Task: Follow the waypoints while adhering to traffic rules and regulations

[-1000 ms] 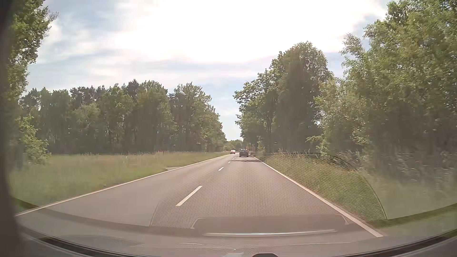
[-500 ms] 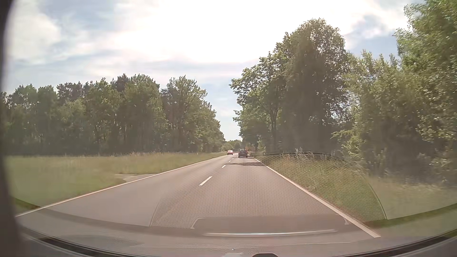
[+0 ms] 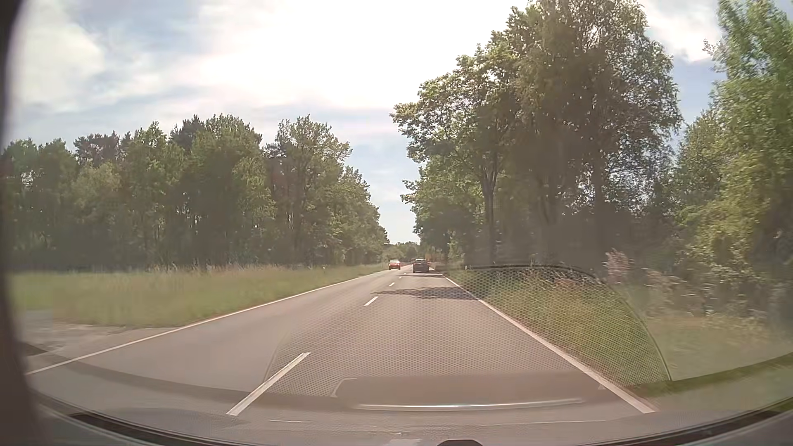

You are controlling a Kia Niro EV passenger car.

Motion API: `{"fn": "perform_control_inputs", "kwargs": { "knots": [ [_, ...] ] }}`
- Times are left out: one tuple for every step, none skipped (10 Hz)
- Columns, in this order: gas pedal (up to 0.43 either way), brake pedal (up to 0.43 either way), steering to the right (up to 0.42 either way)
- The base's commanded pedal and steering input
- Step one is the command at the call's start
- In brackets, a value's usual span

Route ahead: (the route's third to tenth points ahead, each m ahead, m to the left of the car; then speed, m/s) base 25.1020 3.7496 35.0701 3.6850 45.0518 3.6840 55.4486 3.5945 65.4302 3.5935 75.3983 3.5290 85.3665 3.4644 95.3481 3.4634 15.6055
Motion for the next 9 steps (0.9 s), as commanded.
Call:
{"fn": "perform_control_inputs", "kwargs": {
  "knots": [
    [0.169,0.0,-0.001],
    [0.169,0.0,-0.001],
    [0.157,0.0,-0.001],
    [0.157,0.0,-0.001],
    [0.157,0.0,-0.001],
    [0.157,0.0,-0.001],
    [0.157,0.0,-0.001],
    [0.15,0.0,-0.001],
    [0.15,0.0,-0.001]
  ]
}}
